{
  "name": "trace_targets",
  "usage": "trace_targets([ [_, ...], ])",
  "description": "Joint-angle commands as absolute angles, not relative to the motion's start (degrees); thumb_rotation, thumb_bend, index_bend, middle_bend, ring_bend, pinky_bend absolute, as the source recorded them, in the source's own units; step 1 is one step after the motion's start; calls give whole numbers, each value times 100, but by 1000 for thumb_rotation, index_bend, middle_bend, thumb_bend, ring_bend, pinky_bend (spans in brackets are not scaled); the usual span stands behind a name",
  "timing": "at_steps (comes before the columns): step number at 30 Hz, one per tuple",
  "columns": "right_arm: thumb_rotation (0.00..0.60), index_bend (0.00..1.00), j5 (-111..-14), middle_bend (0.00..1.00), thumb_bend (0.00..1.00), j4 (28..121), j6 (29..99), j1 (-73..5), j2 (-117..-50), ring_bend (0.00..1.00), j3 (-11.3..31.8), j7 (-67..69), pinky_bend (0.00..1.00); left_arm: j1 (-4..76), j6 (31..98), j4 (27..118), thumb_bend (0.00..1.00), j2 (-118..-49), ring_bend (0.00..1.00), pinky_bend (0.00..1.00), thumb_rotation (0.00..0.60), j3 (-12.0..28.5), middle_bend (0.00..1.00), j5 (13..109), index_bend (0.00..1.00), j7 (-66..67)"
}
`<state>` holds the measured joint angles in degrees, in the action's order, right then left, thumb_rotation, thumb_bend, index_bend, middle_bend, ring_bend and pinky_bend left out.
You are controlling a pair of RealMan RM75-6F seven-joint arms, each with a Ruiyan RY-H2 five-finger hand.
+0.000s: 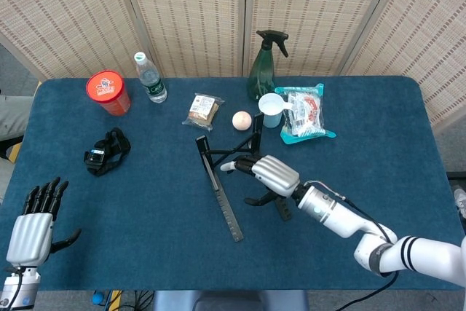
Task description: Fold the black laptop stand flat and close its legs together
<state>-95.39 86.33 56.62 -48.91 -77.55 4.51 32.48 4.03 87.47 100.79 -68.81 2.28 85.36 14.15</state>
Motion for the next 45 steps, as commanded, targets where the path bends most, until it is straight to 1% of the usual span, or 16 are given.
trace_targets([
  [1,600,198,-9669,293,188,8643,5665,-5050,-7886,171,449,3508,265,399,8749,10100,151,-6872,0,0,600,225,0,8539,18,1427],
  [5,600,172,-9712,275,185,8536,5538,-5290,-8126,170,522,3629,251,390,8755,10129,151,-6856,0,0,600,222,0,8539,18,1443],
  [10,600,169,-9574,257,150,8318,5290,-5537,-8463,159,611,3705,235,359,8766,10132,151,-6842,0,0,600,211,0,8510,18,1420],
  [24,600,160,-9145,251,149,7380,4827,-5924,-9379,159,692,4005,233,336,8735,10060,151,-6844,0,0,600,208,0,8465,18,1313],
  [45,600,143,-8616,247,149,6359,4214,-6188,-10042,157,794,4246,231,328,8740,10051,151,-6826,0,0,600,209,0,8495,18,1278],
])
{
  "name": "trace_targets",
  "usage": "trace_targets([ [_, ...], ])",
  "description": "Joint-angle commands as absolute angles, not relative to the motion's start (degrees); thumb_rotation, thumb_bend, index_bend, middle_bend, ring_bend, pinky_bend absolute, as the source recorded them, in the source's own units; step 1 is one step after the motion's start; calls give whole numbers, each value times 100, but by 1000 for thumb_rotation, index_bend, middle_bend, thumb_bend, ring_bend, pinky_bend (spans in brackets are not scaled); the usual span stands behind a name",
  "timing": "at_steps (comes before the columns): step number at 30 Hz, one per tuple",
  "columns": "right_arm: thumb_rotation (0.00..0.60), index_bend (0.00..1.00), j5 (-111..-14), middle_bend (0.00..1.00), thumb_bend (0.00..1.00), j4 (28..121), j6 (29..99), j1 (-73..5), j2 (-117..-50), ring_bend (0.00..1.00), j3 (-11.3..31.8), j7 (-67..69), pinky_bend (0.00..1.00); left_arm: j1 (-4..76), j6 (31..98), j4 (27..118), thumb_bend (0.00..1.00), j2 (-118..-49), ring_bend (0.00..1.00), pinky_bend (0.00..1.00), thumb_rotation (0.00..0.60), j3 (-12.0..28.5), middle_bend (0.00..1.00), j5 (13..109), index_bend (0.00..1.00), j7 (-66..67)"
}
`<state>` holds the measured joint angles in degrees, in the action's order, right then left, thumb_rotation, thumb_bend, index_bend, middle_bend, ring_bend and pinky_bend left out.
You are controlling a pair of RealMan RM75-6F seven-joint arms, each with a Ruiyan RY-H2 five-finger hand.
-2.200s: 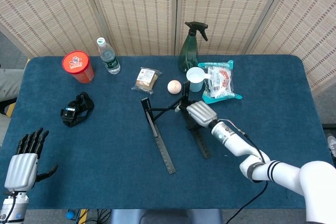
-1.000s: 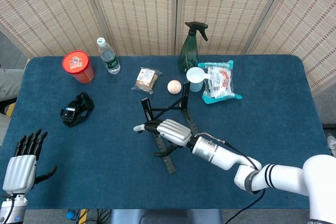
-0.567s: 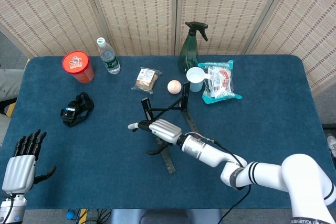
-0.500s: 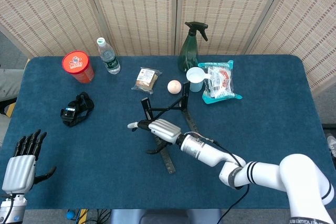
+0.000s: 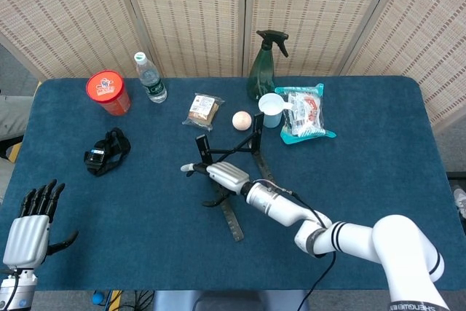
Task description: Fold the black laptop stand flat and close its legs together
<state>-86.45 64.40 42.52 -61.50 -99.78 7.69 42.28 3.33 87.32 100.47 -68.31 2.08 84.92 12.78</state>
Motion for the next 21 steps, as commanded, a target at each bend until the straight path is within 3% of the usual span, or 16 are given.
trace_targets([
  [1,600,138,-8614,247,149,6331,4207,-6200,-10063,155,800,4251,228,324,8744,10054,151,-6822,0,0,600,208,0,8494,18,1280],
  [10,600,132,-8547,241,150,6061,4081,-6282,-10232,90,821,4145,136,288,8781,10061,151,-6796,0,0,600,195,0,8501,18,1256],
  [21,600,129,-8639,240,153,6380,4298,-6185,-9981,79,793,4093,127,256,8820,10046,151,-6786,0,0,600,192,0,8518,18,1224],
])
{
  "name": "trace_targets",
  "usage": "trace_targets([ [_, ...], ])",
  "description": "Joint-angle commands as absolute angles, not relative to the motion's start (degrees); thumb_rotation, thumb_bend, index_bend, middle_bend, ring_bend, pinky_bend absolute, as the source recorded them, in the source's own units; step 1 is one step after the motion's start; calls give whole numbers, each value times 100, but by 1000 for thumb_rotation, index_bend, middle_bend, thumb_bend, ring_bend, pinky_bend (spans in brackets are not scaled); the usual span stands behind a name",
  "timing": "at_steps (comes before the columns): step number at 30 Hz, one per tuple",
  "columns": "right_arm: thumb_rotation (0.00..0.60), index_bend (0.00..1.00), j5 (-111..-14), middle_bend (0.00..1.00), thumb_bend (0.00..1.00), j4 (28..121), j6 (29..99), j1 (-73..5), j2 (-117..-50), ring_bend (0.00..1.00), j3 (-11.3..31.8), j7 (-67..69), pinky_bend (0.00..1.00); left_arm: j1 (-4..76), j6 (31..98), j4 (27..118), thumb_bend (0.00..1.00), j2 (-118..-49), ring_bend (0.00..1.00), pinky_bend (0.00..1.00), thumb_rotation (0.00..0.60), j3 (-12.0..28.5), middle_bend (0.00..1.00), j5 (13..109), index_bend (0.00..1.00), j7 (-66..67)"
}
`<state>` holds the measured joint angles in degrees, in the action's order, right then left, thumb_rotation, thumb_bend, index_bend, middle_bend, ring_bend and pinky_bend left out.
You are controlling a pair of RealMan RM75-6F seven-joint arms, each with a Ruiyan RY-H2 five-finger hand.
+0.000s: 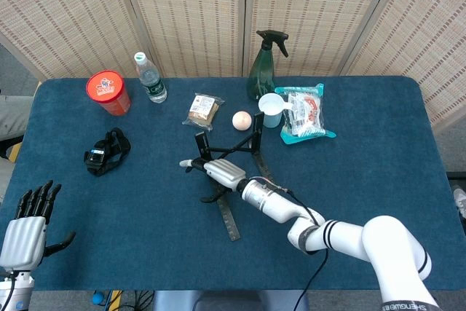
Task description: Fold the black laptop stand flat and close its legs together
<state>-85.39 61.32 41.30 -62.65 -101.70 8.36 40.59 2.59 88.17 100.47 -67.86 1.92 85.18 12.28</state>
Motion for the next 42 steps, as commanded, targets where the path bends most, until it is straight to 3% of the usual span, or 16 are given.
trace_targets([
  [1,600,128,-8694,240,153,6509,4390,-6144,-9884,78,769,4108,127,254,8824,10043,151,-6785,0,0,600,193,0,8517,18,1221],
  [12,600,128,-9024,241,145,8255,5854,-5369,-8288,78,769,3260,127,296,8761,10015,150,-6798,0,0,600,218,0,8517,18,1198],
  [17,600,129,-8610,244,18,8846,6126,-5055,-7679,78,998,2316,127,347,8709,10004,151,-6823,0,0,600,244,0,8524,18,1194],
  [22,600,128,-7873,253,0,9119,5988,-4911,-7341,78,1231,1471,127,390,8658,9990,151,-6858,0,0,600,260,0,8516,18,1200],
  [29,600,128,-7334,253,0,8850,5793,-4900,-7399,78,1432,1126,127,387,8653,9971,151,-6870,0,0,600,248,0,8500,18,1199],
  [42,600,128,-6899,254,0,8266,4555,-5077,-7460,78,1845,2961,127,394,8630,9996,150,-6859,0,0,600,237,0,8479,18,1239],
])
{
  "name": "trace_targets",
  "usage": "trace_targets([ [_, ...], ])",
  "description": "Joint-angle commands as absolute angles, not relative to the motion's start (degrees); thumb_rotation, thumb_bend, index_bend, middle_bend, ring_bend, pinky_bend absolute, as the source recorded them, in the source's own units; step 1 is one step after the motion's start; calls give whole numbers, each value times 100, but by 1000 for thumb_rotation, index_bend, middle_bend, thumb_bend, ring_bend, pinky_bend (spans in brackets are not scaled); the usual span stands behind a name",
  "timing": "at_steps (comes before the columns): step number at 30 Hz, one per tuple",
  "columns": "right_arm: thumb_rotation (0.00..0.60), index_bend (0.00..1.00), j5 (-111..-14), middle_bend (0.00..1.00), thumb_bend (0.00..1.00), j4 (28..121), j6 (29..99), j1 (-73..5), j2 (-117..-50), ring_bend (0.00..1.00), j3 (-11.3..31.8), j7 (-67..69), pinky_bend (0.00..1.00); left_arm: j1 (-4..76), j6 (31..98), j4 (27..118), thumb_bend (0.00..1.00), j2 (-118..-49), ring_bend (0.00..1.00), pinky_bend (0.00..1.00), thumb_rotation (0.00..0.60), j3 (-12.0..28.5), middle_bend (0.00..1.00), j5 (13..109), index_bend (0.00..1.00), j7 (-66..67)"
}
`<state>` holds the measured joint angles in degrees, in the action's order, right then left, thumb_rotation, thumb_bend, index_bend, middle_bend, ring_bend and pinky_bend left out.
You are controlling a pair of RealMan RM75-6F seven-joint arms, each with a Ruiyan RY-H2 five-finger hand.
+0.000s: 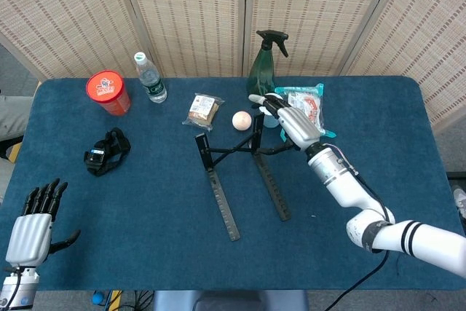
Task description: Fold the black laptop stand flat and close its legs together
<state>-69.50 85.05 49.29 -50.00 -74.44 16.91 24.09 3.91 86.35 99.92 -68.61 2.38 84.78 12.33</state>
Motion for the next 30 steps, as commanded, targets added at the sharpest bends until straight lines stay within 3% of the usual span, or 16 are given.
trace_targets([
  [1,600,128,-6904,255,0,8209,4488,-5093,-7479,78,1860,3066,127,398,8625,10000,150,-6860,0,0,600,237,0,8478,18,1244],
  [16,600,129,-7550,274,0,7781,3579,-5198,-7599,89,1957,5254,132,386,8664,10097,151,-6822,0,0,600,227,0,8496,18,1338],
  [22,600,128,-8437,275,0,7950,3783,-5045,-7317,113,1684,6448,161,405,8650,10116,151,-6819,0,0,600,230,0,8513,18,1355],
  [30,600,128,-9489,274,0,8372,4750,-4674,-6641,132,999,7594,191,416,8654,10142,151,-6790,0,0,600,225,0,8549,18,1369],
])
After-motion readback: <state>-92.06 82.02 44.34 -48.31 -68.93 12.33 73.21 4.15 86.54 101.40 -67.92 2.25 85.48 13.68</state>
